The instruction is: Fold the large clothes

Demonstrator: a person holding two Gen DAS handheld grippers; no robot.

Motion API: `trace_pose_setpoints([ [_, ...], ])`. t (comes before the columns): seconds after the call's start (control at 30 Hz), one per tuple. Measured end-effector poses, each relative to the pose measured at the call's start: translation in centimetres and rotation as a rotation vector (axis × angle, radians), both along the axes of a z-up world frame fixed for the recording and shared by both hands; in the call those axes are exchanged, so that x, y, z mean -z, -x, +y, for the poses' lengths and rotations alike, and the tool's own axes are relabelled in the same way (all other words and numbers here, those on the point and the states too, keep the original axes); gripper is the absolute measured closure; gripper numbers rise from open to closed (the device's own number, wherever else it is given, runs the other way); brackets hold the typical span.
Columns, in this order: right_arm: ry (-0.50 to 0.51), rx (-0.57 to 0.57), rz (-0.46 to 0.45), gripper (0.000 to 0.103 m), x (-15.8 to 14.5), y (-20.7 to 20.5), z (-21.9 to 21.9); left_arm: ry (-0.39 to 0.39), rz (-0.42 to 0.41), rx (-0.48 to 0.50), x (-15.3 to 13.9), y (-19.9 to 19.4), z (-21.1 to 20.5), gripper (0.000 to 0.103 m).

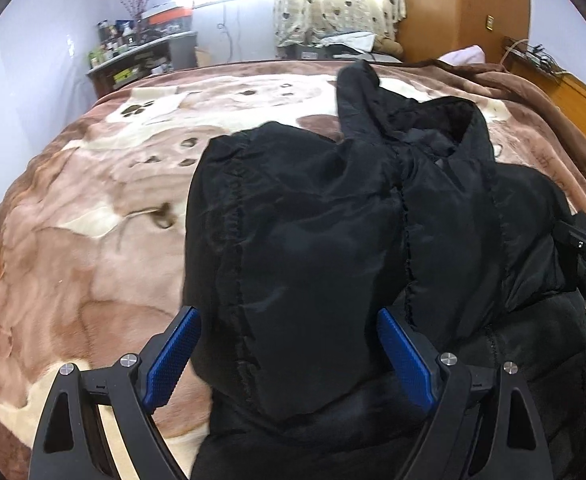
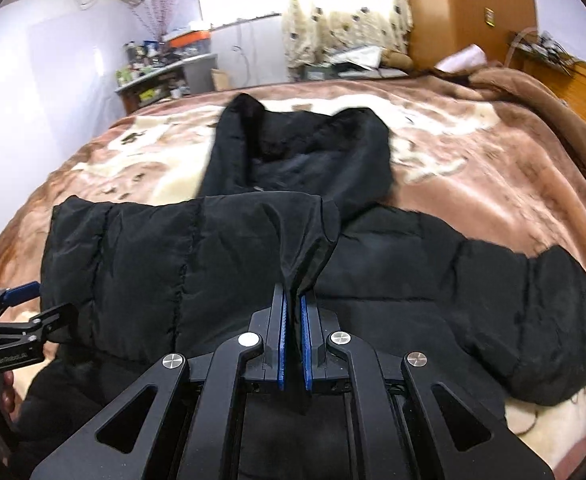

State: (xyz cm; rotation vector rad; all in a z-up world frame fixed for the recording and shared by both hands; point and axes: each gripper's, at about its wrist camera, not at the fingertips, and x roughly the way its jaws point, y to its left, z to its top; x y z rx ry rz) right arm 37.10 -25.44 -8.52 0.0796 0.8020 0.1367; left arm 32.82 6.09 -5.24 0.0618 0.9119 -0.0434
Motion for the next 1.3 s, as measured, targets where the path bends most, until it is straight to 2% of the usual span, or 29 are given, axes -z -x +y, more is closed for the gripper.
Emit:
trace_pose_setpoints([
  [0.1, 0.002, 0.056, 0.024, 0.097, 0.9, -0.4, -1.8, -0.007, -0.012, 0.008, 0.2, -0.1, -0.9, 0.013],
  [0.2, 0.0, 0.088, 0.05, 0.097, 1.8, -0.8, -3.0, -0.008, 0.009, 0.003, 1.0, -0.7, -1.0, 0.013],
  [0.37, 0.089, 0.088, 0.058, 0.097, 2.9, -0.7, -3.1, -0.019, 0.041, -0.014, 2.5, -1.5, -1.0, 0.013],
  [0.67, 0.151, 0.103, 0.105, 0.095, 5.3, -1.4, -3.3, -0.093, 0.083, -0.028, 4.3, -2.6, -1.3, 0.013],
  [0.77, 0.167, 0.108, 0.113, 0.093, 5.7, -1.5, -3.4, -0.104, 0.082, -0.026, 4.5, -2.7, -1.6, 0.013],
  [0.87, 0.195, 0.107, 0.137, 0.083, 6.0, -1.7, -3.3, -0.115, 0.086, -0.029, 4.7, -2.8, -1.6, 0.011],
  [1.03, 0.178, 0.148, 0.133, 0.08, 4.8, -0.7, -4.0, -0.109, 0.115, -0.046, 4.7, -2.9, -1.5, 0.011],
  [1.17, 0.127, 0.202, 0.12, 0.071, 3.6, 1.0, -6.0, -0.103, 0.133, -0.064, 4.5, -2.3, -1.4, 0.011],
  [1.23, 0.122, 0.212, 0.12, 0.07, 3.1, 1.7, -6.7, -0.103, 0.133, -0.069, 4.1, -1.8, -1.4, 0.011],
  [1.3, 0.115, 0.229, 0.105, 0.07, 2.3, 3.0, -7.8, -0.072, 0.122, -0.067, 3.3, -1.0, -1.5, 0.011],
])
